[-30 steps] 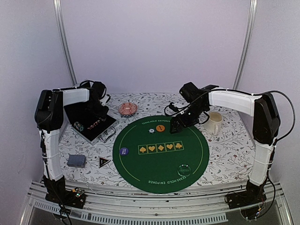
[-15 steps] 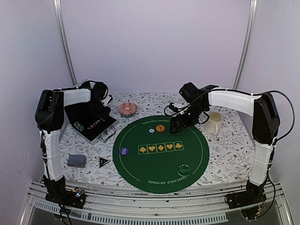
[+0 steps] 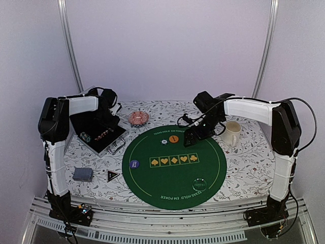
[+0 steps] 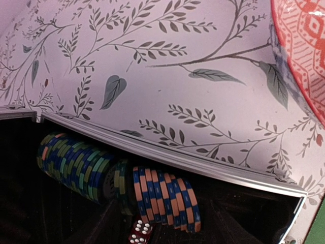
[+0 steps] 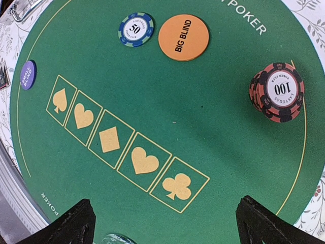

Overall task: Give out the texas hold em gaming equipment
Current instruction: Pick up the pile of poker chips from the chip case.

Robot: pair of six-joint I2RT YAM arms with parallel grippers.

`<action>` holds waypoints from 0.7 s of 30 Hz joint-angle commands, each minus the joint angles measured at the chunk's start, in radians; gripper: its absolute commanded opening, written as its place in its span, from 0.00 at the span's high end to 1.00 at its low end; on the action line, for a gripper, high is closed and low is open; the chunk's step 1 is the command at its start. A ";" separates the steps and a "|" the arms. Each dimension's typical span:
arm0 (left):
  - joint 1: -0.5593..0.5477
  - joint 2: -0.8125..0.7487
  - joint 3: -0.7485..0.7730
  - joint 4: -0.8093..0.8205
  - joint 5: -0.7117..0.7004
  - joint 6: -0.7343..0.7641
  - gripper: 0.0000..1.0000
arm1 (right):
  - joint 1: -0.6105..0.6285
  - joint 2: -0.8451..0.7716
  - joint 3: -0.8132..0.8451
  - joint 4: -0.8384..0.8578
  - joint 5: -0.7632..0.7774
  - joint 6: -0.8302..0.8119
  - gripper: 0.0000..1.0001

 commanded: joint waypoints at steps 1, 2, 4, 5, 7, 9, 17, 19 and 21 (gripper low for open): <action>-0.005 -0.024 -0.013 0.013 -0.023 0.004 0.42 | 0.010 0.017 0.029 -0.015 -0.021 -0.011 0.01; -0.004 -0.025 -0.012 0.013 -0.026 0.003 0.42 | 0.009 0.017 0.029 -0.017 -0.021 -0.011 0.01; -0.004 -0.027 -0.011 0.013 -0.025 0.004 0.42 | 0.008 0.018 0.029 -0.018 -0.022 -0.013 0.01; -0.004 -0.028 -0.011 0.013 -0.026 0.004 0.42 | 0.008 0.018 0.029 -0.018 -0.022 -0.013 0.01; -0.004 -0.029 -0.012 0.015 -0.030 0.003 0.41 | 0.008 0.020 0.031 -0.018 -0.024 -0.013 0.01; -0.004 -0.031 -0.012 0.015 -0.032 0.004 0.40 | 0.008 0.021 0.032 -0.019 -0.026 -0.014 0.01; 0.011 -0.014 -0.016 0.024 0.014 -0.004 0.43 | 0.010 0.021 0.033 -0.023 -0.027 -0.016 0.01; 0.018 -0.002 -0.015 0.024 0.030 -0.007 0.44 | 0.010 0.020 0.030 -0.023 -0.028 -0.017 0.01; 0.022 0.006 -0.011 0.018 0.043 -0.008 0.46 | 0.011 0.020 0.029 -0.024 -0.025 -0.018 0.01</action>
